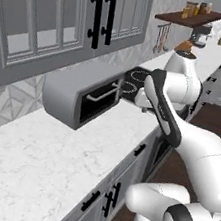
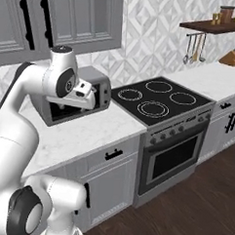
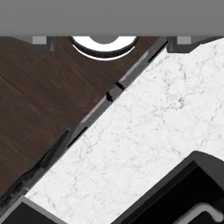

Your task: Take a straw from the drawer in front and place it inside the glass cup on the dining counter.

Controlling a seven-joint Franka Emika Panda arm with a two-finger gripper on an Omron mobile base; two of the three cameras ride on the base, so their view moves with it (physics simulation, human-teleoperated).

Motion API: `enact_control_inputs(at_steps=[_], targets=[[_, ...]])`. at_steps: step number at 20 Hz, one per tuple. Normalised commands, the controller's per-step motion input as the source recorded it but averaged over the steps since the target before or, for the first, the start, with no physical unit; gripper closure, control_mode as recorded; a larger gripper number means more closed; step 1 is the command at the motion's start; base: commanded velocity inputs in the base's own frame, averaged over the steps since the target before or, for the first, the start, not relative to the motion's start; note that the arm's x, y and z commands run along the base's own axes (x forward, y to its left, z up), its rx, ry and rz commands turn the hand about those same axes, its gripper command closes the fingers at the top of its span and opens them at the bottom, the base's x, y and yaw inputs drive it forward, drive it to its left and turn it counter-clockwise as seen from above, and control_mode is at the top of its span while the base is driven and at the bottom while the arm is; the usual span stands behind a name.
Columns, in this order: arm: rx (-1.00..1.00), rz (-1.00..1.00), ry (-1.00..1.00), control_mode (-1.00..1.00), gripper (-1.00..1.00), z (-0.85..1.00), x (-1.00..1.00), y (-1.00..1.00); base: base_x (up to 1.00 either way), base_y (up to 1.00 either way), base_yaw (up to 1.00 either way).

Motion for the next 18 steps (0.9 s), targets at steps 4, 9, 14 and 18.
enact_control_inputs(at_steps=[4, 9, 14, 18], targets=[[0.0, 0.0, 0.0, 1.0, -1.0, 0.0, 0.0, 0.0, 0.06, 0.7, -0.25], [0.0, 0.0, 0.0, 1.0, -1.0, 0.0, 0.0, 0.0, 0.0, 0.57, -0.23], [0.0, 0.0, 0.0, 1.0, -1.0, 0.0, 0.0, 0.0, 0.15, 0.4, -0.21], [0.0, 0.0, 0.0, 1.0, -1.0, 0.0, 0.0, 0.0, 0.25, 0.11, -0.1]])
